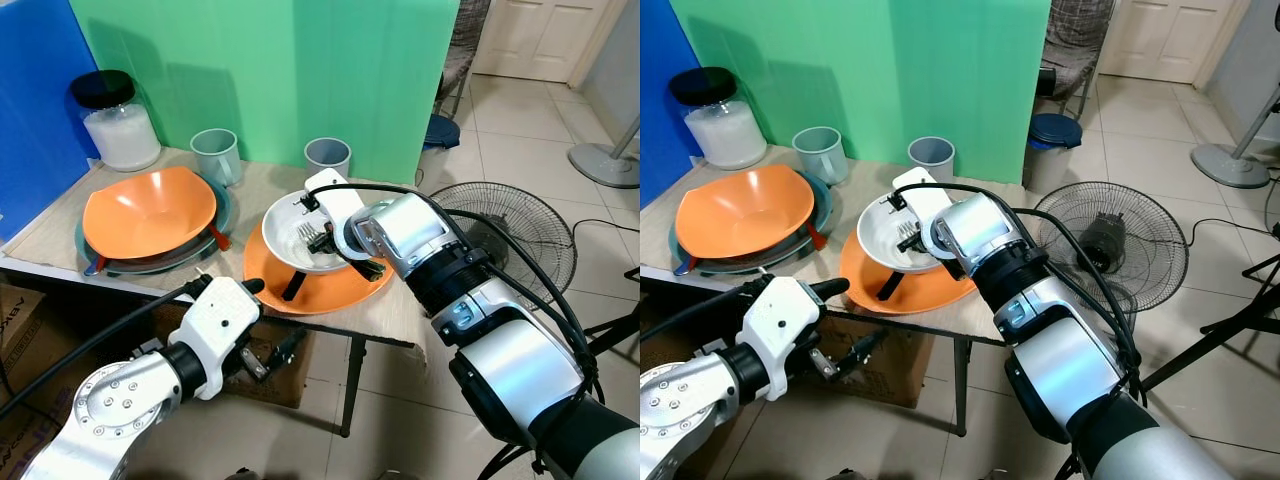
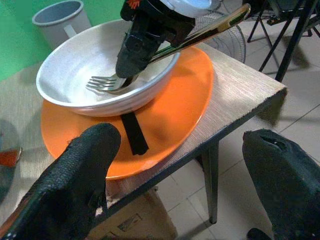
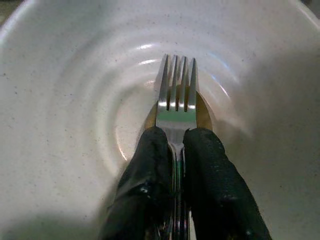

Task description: Setting the table

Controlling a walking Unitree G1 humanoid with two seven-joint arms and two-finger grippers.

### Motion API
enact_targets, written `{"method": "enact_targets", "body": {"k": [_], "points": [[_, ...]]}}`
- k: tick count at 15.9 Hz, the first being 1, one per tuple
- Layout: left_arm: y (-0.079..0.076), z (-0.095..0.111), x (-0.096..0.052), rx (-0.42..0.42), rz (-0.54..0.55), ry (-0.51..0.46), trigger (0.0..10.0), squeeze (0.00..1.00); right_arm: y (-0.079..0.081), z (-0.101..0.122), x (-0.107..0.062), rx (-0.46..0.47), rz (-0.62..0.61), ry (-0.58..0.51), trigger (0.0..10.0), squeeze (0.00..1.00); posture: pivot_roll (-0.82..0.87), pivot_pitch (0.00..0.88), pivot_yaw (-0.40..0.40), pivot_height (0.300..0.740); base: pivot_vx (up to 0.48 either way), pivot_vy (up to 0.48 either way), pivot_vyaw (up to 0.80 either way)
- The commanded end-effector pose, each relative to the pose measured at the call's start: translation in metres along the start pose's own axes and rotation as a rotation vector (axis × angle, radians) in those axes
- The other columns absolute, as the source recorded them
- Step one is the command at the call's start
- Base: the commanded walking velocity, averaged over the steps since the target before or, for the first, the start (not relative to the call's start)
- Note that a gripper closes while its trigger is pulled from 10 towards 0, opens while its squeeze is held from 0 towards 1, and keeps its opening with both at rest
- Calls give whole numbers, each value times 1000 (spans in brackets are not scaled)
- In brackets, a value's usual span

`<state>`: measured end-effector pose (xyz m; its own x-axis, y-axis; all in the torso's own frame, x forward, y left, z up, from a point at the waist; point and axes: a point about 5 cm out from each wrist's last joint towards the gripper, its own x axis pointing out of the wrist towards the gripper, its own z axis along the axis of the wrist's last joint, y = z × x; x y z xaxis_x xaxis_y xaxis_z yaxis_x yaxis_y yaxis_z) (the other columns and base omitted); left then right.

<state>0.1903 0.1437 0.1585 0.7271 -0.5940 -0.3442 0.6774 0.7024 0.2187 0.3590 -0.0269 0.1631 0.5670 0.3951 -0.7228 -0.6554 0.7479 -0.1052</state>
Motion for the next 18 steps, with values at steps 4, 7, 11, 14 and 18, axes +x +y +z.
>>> {"method": "enact_targets", "body": {"k": [4,7,11,14,18], "points": [[-2,0,-1,10,-14,5,10000,0,-8,23,-14,76,32,-115,10000,588,-41,0,4,740,0,0,0],[-2,0,0,13,-17,5,10000,0,-12,20,-18,67,23,-69,10000,1000,-50,0,1,740,0,0,0],[-3,0,3,16,-26,2,10000,0,-12,16,-21,44,26,-9,10000,1000,-63,0,-1,740,0,0,0],[-3,1,5,19,-31,-2,10000,0,-13,14,-22,41,23,9,10000,1000,-70,0,-2,740,0,0,0],[-2,1,4,21,-33,-3,10000,0,-9,5,-14,19,16,75,10000,0,-71,0,-2,740,0,0,0]]}}
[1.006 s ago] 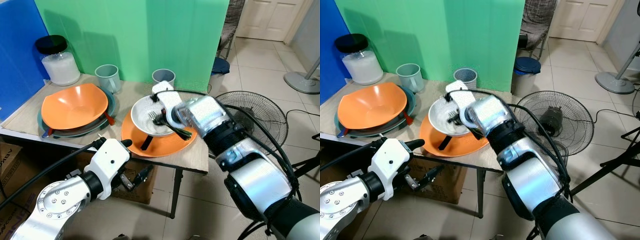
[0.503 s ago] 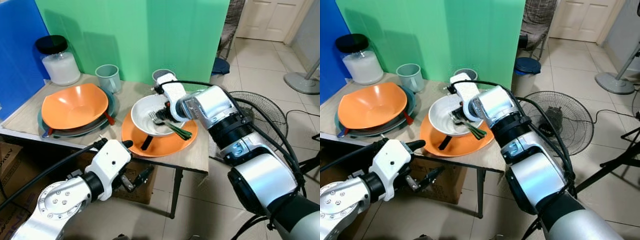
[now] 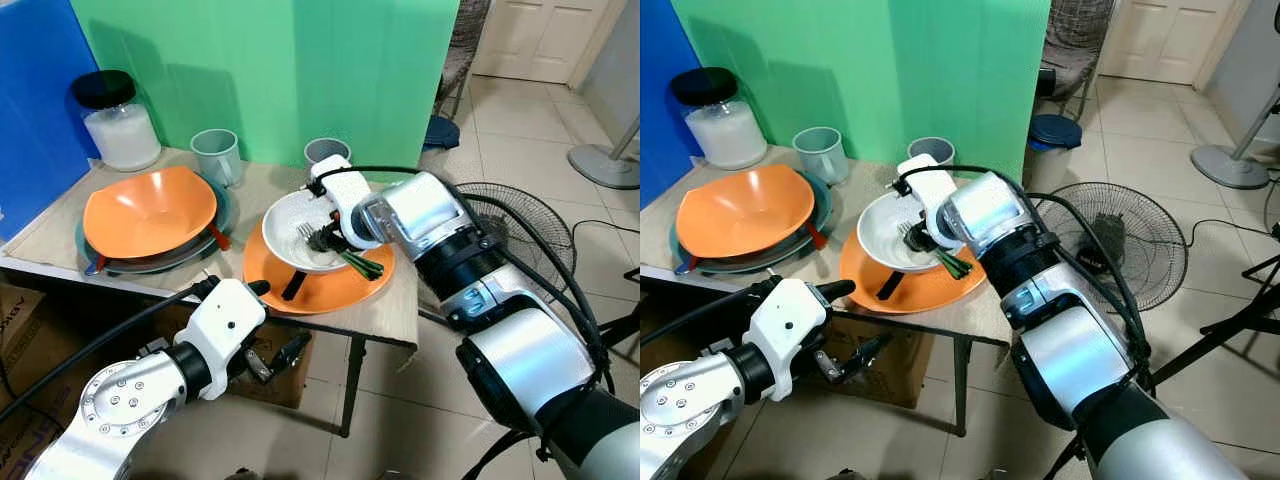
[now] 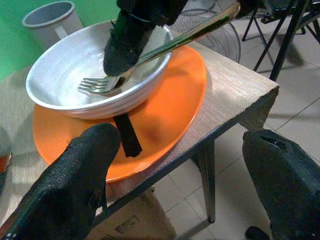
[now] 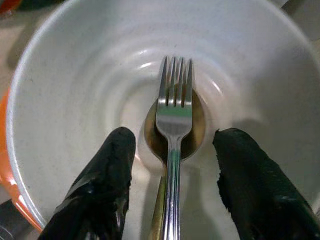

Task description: Setting the table

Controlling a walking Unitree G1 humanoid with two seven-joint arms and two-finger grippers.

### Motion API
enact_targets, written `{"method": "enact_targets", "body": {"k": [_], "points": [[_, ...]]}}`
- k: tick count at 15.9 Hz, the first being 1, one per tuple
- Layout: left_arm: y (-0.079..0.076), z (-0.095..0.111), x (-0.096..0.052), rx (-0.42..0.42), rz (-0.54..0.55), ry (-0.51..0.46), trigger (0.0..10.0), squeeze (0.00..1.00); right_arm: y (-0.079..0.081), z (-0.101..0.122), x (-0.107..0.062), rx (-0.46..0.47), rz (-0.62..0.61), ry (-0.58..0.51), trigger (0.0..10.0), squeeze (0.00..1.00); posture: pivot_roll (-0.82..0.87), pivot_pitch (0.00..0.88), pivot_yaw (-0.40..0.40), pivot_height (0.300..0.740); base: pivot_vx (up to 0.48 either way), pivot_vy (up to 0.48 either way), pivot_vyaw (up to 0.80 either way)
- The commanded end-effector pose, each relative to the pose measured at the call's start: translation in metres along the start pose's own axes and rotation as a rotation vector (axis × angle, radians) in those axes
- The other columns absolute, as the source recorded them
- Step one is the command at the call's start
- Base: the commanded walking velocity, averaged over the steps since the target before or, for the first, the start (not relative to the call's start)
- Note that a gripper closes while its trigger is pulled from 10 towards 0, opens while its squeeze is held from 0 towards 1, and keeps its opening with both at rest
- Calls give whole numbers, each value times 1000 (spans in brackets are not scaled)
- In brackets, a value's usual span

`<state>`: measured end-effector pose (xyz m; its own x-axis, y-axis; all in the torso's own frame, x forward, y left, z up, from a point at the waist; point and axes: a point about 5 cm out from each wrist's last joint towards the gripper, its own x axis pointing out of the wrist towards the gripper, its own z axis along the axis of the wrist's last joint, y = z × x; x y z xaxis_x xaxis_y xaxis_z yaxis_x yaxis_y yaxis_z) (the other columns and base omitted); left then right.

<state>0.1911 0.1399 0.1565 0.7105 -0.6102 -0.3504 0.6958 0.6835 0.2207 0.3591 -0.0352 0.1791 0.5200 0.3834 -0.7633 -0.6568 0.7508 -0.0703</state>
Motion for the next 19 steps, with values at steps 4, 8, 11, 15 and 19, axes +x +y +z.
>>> {"method": "enact_targets", "body": {"k": [4,8,11,15,19], "points": [[0,1,1,9,-12,-3,10000,0,-1,-9,9,10,-15,42,4078,0,-66,0,-6,740,0,0,0],[-1,0,1,6,-17,1,10000,0,0,-13,12,5,-10,60,706,0,-64,0,-8,740,0,0,0],[-1,0,1,6,-20,-2,10000,0,-1,-12,13,0,-9,58,0,0,-64,0,-8,740,0,0,0],[-1,1,2,8,-21,-3,10000,0,0,-11,12,-10,-3,52,0,0,-63,0,-8,740,0,0,0],[0,1,2,13,-18,-5,10000,0,1,-7,11,-29,8,31,0,0,-63,0,-8,740,0,0,0]]}}
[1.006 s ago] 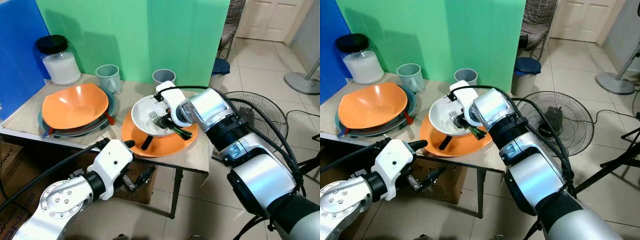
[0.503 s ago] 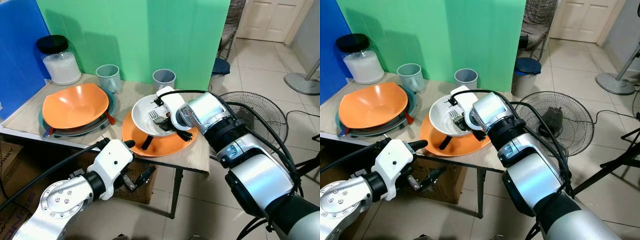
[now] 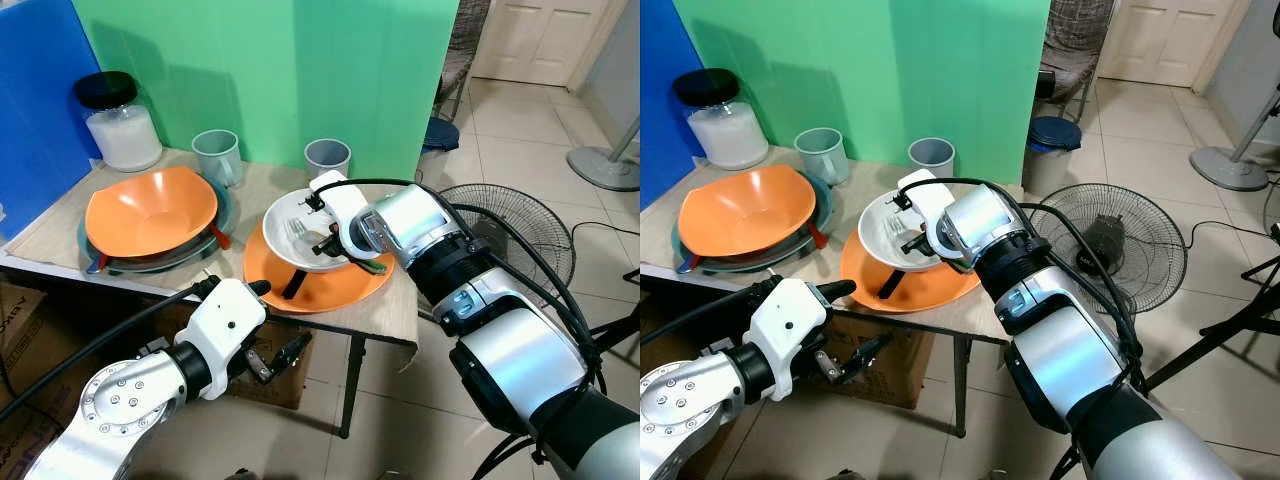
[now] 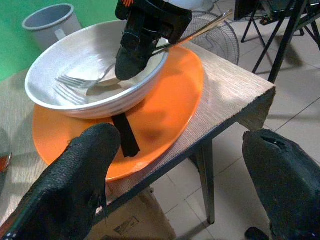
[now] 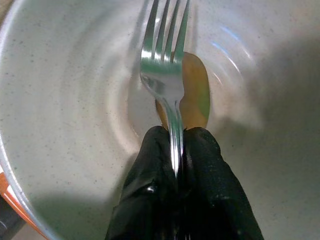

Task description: Setting the table

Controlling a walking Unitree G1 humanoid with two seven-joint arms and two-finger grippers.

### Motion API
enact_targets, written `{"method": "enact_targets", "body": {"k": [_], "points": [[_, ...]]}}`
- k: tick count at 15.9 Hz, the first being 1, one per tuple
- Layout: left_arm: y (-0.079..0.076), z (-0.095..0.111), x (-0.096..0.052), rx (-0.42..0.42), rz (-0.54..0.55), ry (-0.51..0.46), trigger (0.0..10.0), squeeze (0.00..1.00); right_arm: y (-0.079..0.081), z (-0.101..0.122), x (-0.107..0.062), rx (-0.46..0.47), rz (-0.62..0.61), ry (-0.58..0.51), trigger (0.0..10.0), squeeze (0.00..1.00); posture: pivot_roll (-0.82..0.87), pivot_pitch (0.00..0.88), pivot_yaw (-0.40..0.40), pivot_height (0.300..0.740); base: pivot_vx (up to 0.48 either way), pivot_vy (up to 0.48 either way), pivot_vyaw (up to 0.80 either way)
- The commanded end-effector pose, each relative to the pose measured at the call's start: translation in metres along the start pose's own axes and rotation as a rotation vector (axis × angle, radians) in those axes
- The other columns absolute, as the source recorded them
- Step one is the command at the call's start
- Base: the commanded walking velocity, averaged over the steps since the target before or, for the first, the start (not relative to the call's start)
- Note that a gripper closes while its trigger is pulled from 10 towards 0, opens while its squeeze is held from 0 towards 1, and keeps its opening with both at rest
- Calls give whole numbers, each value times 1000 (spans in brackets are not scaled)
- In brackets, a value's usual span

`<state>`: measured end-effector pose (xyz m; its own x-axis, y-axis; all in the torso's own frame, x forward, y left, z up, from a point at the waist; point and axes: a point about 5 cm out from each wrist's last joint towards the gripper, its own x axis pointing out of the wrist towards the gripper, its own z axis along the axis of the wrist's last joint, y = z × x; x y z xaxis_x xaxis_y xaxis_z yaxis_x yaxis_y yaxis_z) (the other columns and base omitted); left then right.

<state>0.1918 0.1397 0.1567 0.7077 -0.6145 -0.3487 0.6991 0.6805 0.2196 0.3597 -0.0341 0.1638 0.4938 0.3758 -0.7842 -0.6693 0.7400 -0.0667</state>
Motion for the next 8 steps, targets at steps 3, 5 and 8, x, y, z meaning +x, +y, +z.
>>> {"method": "enact_targets", "body": {"k": [3,5,8], "points": [[0,1,2,16,-9,-3,10000,0,2,7,-3,-38,12,-41,0,0,-62,0,-7,740,0,0,0],[1,1,2,17,-7,-4,10000,0,4,10,-6,-46,30,-80,0,0,-61,0,-6,740,0,0,0],[2,2,2,22,-3,-7,10000,0,2,15,-14,-49,28,-161,353,0,-61,0,-3,740,0,0,0]]}}
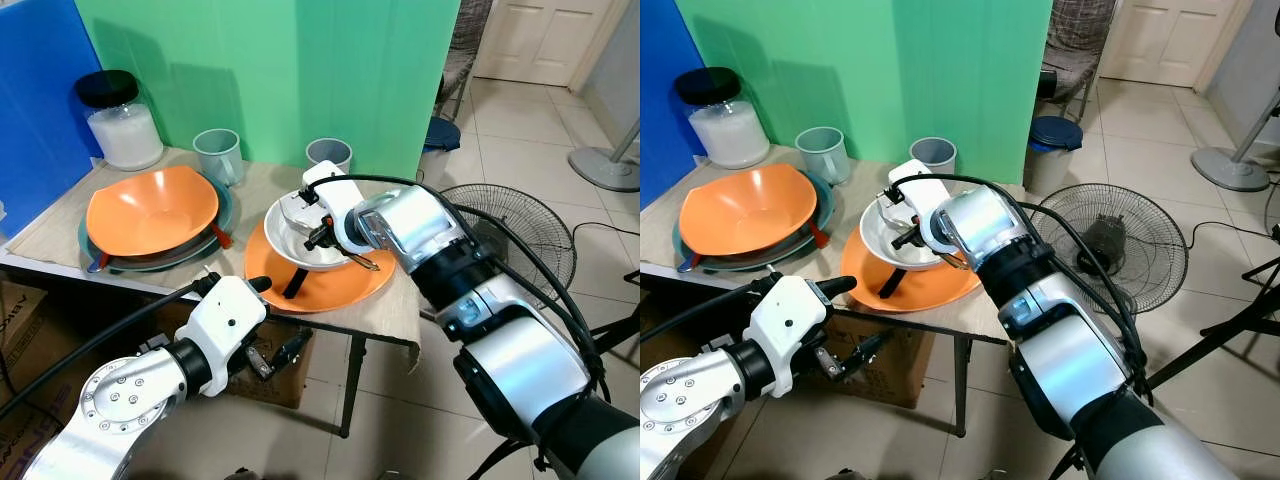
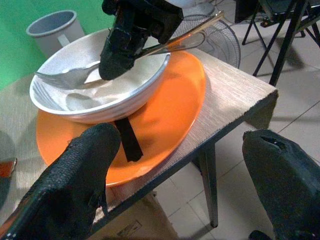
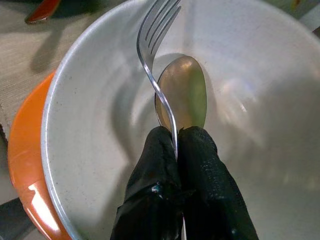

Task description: Setting the table

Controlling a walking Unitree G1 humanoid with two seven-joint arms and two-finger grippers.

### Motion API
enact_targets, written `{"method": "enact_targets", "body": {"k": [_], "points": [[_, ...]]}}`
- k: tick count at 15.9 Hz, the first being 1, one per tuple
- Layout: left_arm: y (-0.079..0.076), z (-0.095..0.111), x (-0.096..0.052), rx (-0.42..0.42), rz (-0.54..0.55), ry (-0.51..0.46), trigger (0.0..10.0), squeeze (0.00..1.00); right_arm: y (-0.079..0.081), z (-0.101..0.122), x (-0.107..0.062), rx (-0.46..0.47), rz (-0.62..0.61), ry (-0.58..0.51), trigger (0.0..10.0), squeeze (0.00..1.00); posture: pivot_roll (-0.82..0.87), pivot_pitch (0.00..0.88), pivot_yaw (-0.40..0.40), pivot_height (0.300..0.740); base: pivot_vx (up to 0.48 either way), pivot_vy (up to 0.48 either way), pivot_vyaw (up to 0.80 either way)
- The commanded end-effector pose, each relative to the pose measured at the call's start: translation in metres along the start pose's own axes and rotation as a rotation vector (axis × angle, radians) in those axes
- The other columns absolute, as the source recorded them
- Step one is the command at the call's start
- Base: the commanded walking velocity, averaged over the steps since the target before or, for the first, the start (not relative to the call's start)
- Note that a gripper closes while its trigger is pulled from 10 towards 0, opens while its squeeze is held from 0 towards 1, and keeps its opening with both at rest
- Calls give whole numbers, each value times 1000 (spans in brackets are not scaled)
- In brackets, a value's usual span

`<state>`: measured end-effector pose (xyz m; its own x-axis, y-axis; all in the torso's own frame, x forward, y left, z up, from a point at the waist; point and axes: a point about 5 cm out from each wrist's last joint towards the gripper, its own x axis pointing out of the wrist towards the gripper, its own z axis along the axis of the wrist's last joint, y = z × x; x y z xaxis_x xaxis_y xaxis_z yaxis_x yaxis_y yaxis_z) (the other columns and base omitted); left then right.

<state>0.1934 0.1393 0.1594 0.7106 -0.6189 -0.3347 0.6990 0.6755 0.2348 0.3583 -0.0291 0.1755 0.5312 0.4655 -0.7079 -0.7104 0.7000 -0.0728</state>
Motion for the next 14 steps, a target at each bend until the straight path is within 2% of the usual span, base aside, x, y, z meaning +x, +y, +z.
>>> {"method": "enact_targets", "body": {"k": [1,5,7,8,11,12,13,14], "points": [[0,-1,1,7,-5,7,10000,0,-3,7,-6,-1,-9,-50,314,0,-62,0,-2,740,0,0,0],[1,-1,4,14,-6,4,10000,0,-5,10,-15,-4,-22,-145,0,0,-71,0,7,740,0,0,0],[1,-1,5,17,-6,1,10000,0,-3,4,-12,-17,-24,-134,0,0,-74,0,10,740,0,0,0],[2,-1,6,19,-7,0,10000,0,0,2,-11,-20,-13,-137,10000,0,-76,0,10,740,0,0,0],[2,-1,6,18,-7,0,10000,0,2,0,-9,1,-2,-124,10000,0,-71,0,5,740,0,0,0],[2,-2,6,19,-5,1,10000,0,2,-2,-9,2,-4,-119,10000,569,-69,0,3,740,0,0,0],[2,-2,5,20,-3,2,10000,0,2,-2,-8,1,-6,-118,10000,1000,-68,0,2,740,0,0,0],[2,-2,5,21,-2,2,10000,0,2,-2,-8,-1,-6,-119,10000,1000,-66,0,1,740,0,0,0]]}}
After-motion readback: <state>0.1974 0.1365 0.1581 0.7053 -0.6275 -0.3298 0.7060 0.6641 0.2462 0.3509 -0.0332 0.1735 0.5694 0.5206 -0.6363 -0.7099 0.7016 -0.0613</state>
